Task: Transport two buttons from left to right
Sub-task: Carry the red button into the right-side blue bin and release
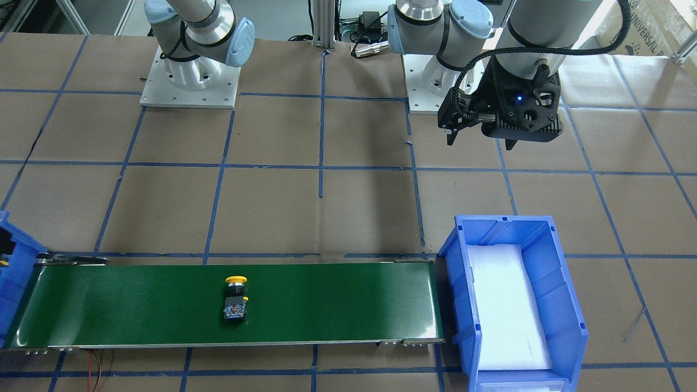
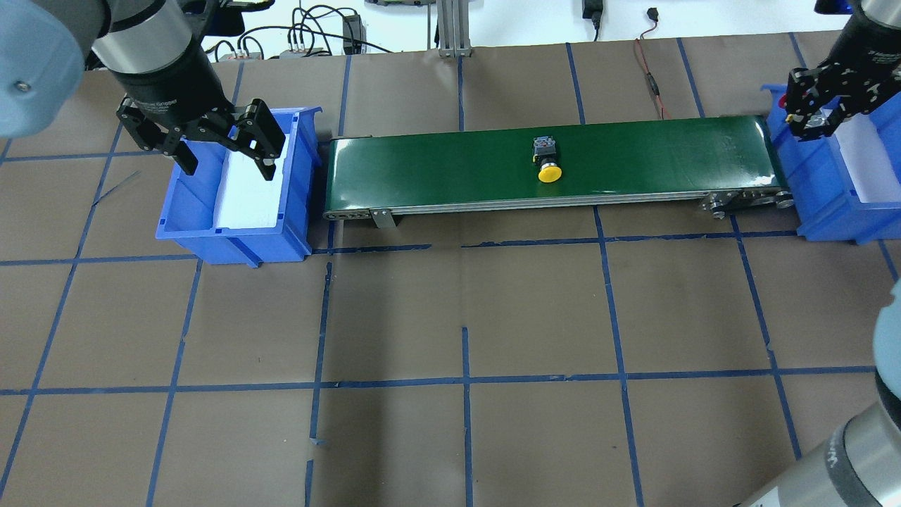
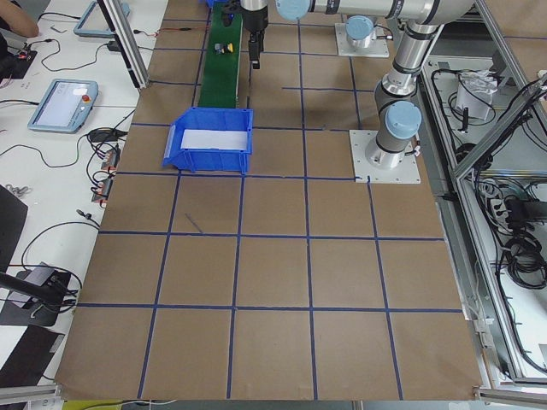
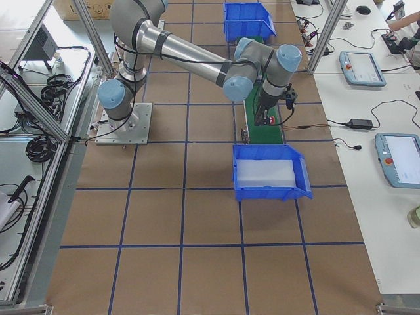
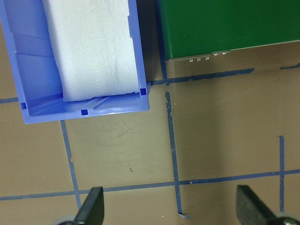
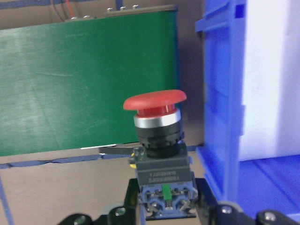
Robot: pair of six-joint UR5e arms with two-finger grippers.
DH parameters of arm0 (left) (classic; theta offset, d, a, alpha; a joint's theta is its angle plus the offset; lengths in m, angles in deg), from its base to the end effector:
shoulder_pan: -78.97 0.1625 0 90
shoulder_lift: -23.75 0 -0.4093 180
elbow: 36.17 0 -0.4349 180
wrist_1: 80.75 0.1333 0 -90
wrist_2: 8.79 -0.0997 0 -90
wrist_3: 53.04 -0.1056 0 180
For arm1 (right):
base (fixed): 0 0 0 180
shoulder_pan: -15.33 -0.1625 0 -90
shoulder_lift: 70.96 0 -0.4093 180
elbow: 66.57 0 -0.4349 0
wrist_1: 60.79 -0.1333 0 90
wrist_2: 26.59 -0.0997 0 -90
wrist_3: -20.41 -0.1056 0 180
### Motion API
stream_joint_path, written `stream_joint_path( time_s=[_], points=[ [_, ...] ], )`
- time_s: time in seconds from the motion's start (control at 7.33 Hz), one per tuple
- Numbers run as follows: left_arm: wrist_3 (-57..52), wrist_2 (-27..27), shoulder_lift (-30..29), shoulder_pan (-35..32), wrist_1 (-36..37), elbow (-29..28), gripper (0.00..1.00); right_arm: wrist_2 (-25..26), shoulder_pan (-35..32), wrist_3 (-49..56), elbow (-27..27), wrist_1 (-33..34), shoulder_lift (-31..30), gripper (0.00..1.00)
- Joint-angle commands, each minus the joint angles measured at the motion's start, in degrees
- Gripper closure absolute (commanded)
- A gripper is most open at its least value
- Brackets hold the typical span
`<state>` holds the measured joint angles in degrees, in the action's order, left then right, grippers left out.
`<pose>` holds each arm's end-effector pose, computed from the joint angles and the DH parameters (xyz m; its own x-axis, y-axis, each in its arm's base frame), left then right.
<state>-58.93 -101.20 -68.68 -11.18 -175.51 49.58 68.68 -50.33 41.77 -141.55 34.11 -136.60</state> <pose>-0.1303 -0.5459 0.4748 -0.9936 0.1072 -0.0365 0.1051 0.9929 0.0553 -0.1714 -0.6789 0.3522 -0.9973 0.0453 0.0571 0.0512 0.9931 0.1055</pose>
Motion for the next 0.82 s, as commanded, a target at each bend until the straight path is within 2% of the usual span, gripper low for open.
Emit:
stream_joint_path(
  time_s=[0.0,0.27,0.41,0.55,0.68],
  points=[
    [0.0,0.0,0.1,0.1,0.0,0.0,0.0,4.8,4.4,7.6,5.1,2.8,2.4,0.89],
    [0.4,0.6,0.1,-0.2,0.0,0.1,0.0,4.4,5.9,11.2,10.0,2.2,8.5,0.88],
    [1.8,2.9,-0.2,-0.4,0.2,0.4,0.0,4.4,6.8,11.3,9.9,2.1,9.4,0.8],
    [7.6,4.4,0.1,-0.4,0.3,0.5,0.0,4.3,7.1,11.2,10.0,2.7,10.0,0.62],
    [6.7,3.9,0.2,0.1,0.4,0.6,0.0,4.2,7.1,11.1,10.0,2.6,10.0,0.33]
  ],
)
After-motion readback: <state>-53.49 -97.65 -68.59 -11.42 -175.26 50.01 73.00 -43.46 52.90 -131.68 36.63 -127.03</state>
